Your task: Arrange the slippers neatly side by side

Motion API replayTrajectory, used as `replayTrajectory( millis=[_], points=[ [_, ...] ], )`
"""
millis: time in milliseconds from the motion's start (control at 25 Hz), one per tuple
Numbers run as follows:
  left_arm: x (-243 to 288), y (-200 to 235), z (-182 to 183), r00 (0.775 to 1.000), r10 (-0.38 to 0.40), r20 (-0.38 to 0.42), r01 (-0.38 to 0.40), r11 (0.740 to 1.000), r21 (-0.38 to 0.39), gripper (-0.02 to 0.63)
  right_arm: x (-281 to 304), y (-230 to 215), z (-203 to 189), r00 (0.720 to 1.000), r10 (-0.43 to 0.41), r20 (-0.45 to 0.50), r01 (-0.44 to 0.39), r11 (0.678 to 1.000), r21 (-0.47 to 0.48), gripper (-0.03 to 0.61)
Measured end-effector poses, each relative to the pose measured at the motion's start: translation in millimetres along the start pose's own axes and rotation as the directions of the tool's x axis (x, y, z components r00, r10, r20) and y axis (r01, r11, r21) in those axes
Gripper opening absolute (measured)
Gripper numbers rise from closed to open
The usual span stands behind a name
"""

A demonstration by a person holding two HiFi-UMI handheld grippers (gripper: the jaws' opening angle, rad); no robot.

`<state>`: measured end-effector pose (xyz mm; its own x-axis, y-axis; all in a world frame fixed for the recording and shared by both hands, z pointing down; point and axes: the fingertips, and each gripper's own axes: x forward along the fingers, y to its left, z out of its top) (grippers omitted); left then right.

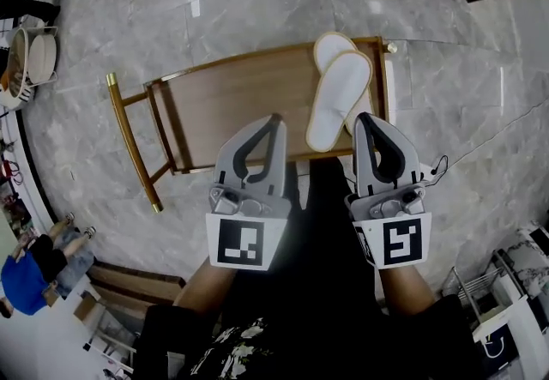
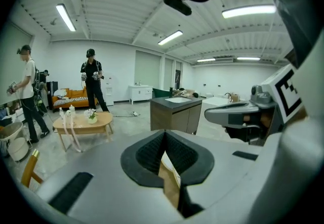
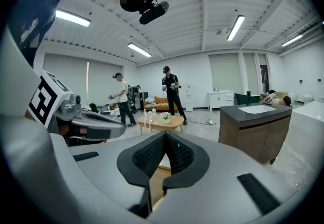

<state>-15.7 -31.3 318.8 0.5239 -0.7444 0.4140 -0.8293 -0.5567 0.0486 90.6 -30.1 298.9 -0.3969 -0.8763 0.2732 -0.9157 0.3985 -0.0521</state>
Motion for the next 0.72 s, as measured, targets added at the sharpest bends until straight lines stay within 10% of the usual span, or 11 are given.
replayTrajectory(
  millis=[400, 520, 720],
  points=[
    [57, -45, -103, 0.972, -0.104, -0.208, 0.095, 0.994, -0.055, -0.005, -5, -33, -54, 0.994, -0.061, -0.091, 0.064, 0.997, 0.031, -0.009],
    [73, -60, -114, 0.961, -0.163, -0.226, 0.146, 0.985, -0.088, 0.112, -6, -36, -63, 0.993, -0.056, -0.108, 0.06, 0.998, 0.031, -0.009],
    [96, -75, -130, 0.945, -0.197, -0.26, 0.191, 0.98, -0.049, 0.124, -6, -42, -76, 0.99, -0.051, -0.132, 0.058, 0.997, 0.046, -0.009]
  ],
)
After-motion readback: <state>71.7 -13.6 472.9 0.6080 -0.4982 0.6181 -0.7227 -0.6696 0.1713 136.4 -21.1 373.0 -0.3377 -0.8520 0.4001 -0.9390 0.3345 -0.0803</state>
